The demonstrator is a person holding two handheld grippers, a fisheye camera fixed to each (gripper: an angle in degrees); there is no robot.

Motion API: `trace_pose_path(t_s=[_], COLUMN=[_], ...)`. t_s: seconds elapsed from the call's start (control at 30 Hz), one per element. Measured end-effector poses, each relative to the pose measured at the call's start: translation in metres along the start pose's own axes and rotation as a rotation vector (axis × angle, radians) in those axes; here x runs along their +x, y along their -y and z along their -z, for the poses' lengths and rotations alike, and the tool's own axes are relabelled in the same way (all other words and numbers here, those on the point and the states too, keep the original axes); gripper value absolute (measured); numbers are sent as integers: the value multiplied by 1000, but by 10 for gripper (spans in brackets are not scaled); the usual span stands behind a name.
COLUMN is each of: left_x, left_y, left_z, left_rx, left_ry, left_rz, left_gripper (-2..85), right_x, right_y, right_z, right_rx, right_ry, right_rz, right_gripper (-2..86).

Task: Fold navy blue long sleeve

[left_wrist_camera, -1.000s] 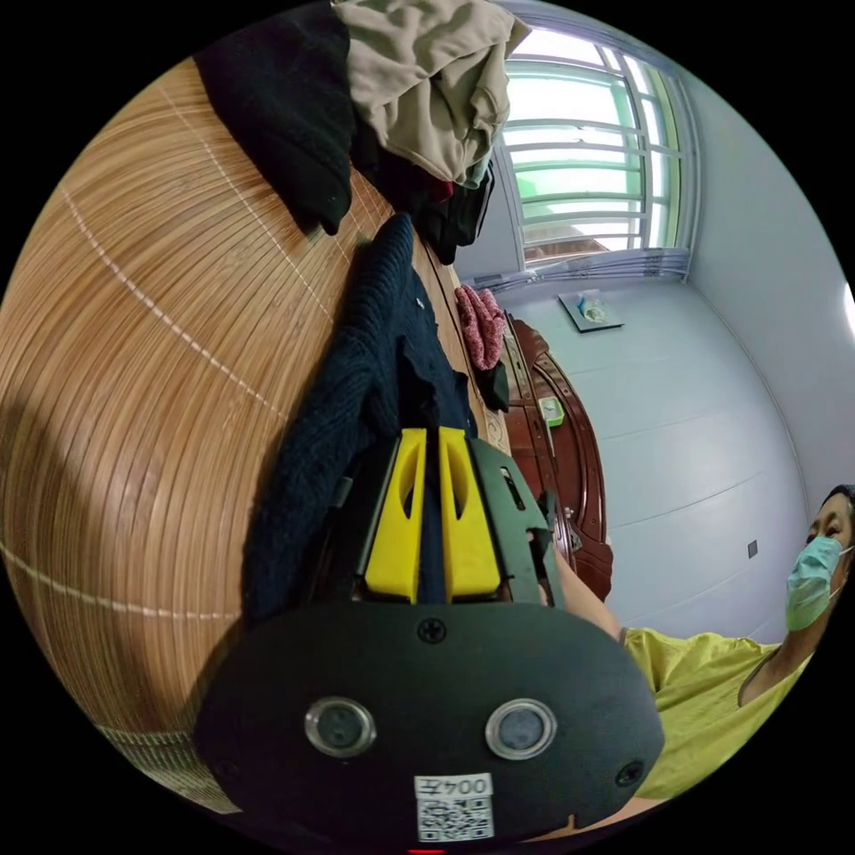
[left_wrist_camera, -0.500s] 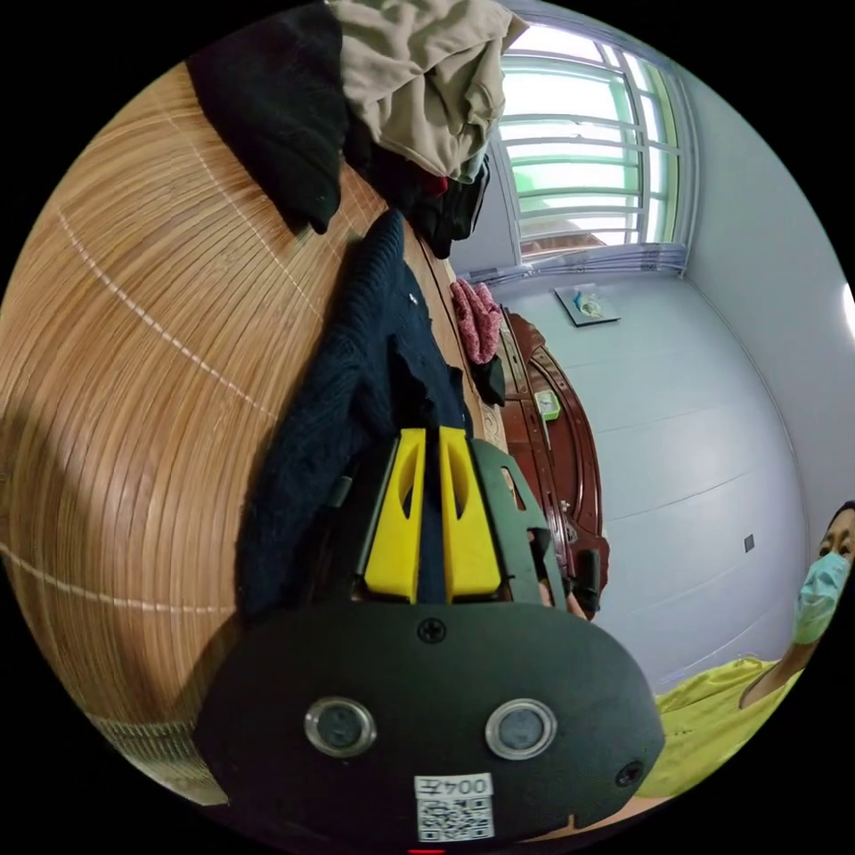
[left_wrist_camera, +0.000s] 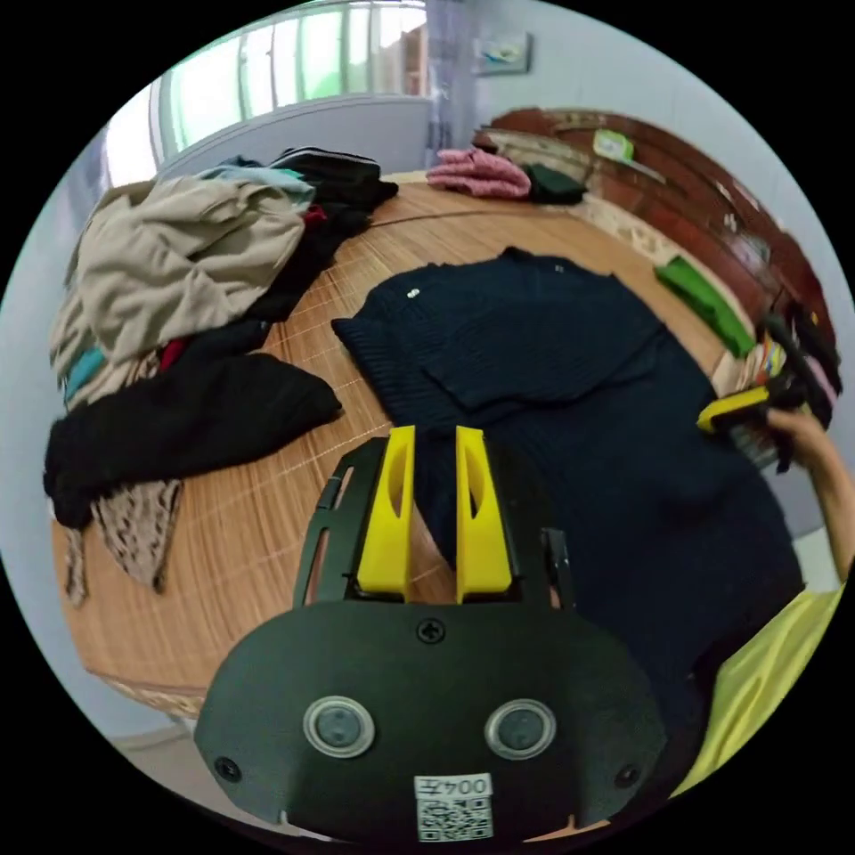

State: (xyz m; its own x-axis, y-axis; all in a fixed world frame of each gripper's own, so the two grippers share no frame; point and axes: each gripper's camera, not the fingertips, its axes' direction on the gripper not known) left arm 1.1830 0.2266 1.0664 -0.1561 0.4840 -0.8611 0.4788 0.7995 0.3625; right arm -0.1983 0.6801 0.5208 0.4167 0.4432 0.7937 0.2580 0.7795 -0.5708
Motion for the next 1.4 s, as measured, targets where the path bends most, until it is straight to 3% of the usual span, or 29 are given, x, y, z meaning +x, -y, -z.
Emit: trace_pose_path(t_s=[0.1, 0.23, 0.43, 0.7, 0.9, 1.17, 1.3, 1.4], left_x=[26, 42, 50, 9, -3, 57, 88, 93], left_y=[24, 44, 58, 41, 40, 31, 10, 0], left_z=[1, 13, 34, 69, 91, 169, 149, 157], left_rx=[-92, -102, -112, -3, 0, 22, -177, -82], left_ry=[112, 202, 182, -53, -144, -24, -39, -12], left_rz=[-145, -191, -189, 109, 208, 10, -37, -11], left_gripper=[97, 101, 54, 25, 19, 5, 4, 2], right_x=[-16, -32, -50, -80, -96, -107, -113, -114], right_y=[14, 32, 42, 54, 59, 55, 46, 36], right_z=[-4, -10, -16, -25, -32, -36, -38, -37], right_rx=[-69, -144, -156, -208, -249, -259, -243, -210], right_ry=[-31, -28, -7, -53, -65, -37, -38, -14], right_rz=[50, 81, 102, 98, 105, 126, 158, 157], right_gripper=[56, 56, 51, 54, 53, 55, 51, 47])
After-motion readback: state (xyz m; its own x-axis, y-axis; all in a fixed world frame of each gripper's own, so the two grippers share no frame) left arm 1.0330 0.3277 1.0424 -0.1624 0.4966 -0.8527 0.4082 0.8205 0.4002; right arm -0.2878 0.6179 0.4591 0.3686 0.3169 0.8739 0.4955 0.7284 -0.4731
